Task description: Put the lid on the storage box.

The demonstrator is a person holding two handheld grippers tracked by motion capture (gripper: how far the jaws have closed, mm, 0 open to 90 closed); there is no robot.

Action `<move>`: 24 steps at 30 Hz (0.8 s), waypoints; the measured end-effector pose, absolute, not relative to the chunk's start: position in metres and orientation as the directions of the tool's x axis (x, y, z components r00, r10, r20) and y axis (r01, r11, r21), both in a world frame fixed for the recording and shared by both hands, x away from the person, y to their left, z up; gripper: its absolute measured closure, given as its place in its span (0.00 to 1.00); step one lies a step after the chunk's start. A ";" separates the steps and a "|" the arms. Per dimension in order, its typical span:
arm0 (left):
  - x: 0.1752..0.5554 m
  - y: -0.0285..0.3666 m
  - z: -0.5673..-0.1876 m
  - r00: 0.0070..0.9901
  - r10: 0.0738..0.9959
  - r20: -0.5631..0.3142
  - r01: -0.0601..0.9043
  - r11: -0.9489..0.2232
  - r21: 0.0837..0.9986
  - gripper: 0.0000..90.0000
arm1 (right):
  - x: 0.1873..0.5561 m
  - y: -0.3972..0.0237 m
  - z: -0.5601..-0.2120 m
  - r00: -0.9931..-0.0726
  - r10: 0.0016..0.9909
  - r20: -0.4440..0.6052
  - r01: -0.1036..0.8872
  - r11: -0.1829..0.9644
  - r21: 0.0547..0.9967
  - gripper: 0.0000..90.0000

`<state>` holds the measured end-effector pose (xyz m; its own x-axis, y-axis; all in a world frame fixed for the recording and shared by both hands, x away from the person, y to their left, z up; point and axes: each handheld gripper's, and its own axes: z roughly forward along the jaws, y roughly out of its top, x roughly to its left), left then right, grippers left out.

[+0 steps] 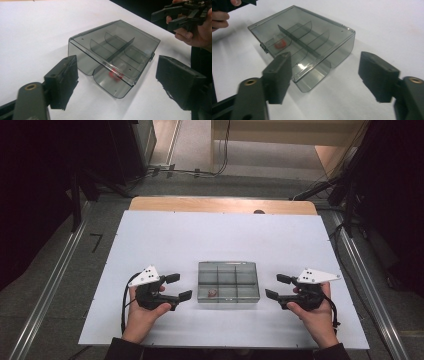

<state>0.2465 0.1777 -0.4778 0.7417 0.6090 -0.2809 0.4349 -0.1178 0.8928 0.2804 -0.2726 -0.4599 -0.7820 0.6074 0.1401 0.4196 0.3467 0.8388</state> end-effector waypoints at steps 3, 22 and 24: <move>0.244 0.182 -0.478 0.742 0.613 -0.272 0.429 -0.121 0.895 0.11 | 0.280 -0.276 -0.458 -0.775 0.618 0.132 0.415 0.340 0.844 0.16; 0.235 0.202 -0.478 0.722 0.647 -0.246 0.406 -0.109 0.907 0.01 | 0.278 -0.305 -0.457 -0.749 0.644 0.154 0.420 0.283 0.862 0.09; 0.234 0.204 -0.478 0.722 0.647 -0.245 0.404 -0.108 0.908 0.01 | 0.278 -0.308 -0.458 -0.747 0.647 0.154 0.419 0.278 0.864 0.09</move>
<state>0.2343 0.2044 -0.4781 0.7224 0.6466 -0.2449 0.4042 -0.1076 0.9083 0.2781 -0.3083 -0.4577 -0.7467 0.6470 0.1543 0.4194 0.2779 0.8642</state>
